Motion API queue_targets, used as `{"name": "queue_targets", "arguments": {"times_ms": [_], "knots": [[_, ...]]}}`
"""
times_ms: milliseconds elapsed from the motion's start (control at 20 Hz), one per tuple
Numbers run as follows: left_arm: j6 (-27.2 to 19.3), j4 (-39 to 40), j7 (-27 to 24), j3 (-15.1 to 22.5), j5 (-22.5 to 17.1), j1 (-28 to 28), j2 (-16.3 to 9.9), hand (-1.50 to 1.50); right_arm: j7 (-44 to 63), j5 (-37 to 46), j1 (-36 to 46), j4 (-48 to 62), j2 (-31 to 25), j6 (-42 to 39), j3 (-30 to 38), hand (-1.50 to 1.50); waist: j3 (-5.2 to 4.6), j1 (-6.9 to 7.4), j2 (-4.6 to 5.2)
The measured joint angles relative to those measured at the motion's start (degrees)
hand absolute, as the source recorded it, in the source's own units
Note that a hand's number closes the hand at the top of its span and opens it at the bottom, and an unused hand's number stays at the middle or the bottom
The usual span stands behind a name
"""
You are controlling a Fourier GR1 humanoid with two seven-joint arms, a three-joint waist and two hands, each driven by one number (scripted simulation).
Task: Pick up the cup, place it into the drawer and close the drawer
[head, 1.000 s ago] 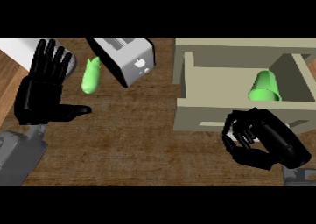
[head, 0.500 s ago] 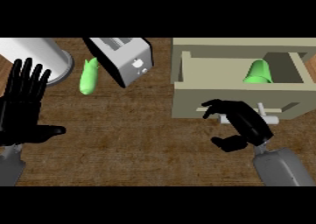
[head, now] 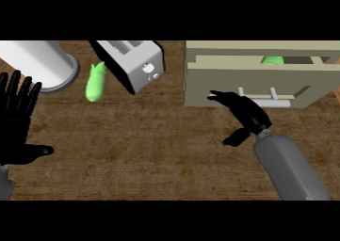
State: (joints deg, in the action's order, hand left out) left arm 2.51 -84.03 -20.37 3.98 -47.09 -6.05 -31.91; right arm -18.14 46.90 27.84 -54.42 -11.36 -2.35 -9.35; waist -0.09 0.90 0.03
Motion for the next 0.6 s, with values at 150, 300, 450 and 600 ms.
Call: {"name": "queue_targets", "arguments": {"times_ms": [150, 300, 450, 600], "knots": [[1.3, 0.7, -0.6, -0.5, 1.0, 0.5, 1.0, -1.50, -4.0, -0.9, 5.9, 9.2, -0.5, 0.3, 3.1, -1.50, 0.04, 0.28, 0.13], [2.7, -0.3, -0.2, -1.3, 0.9, 1.7, 1.2, -1.50, -7.2, -1.3, 11.0, 17.9, -0.7, 1.3, 5.6, -1.50, 0.00, 0.65, 0.14], [4.4, 1.2, 0.1, -2.3, 0.4, 1.0, 1.2, -1.50, -10.5, -1.7, 16.0, 25.1, -2.0, 0.8, 7.7, -1.50, -0.07, 0.94, 0.14], [4.4, 2.1, 0.3, -2.3, 1.2, -0.5, 2.0, -1.50, -14.3, -1.8, 19.6, 30.5, -3.5, 0.1, 9.0, -1.50, -0.14, 1.28, 0.05]]}}
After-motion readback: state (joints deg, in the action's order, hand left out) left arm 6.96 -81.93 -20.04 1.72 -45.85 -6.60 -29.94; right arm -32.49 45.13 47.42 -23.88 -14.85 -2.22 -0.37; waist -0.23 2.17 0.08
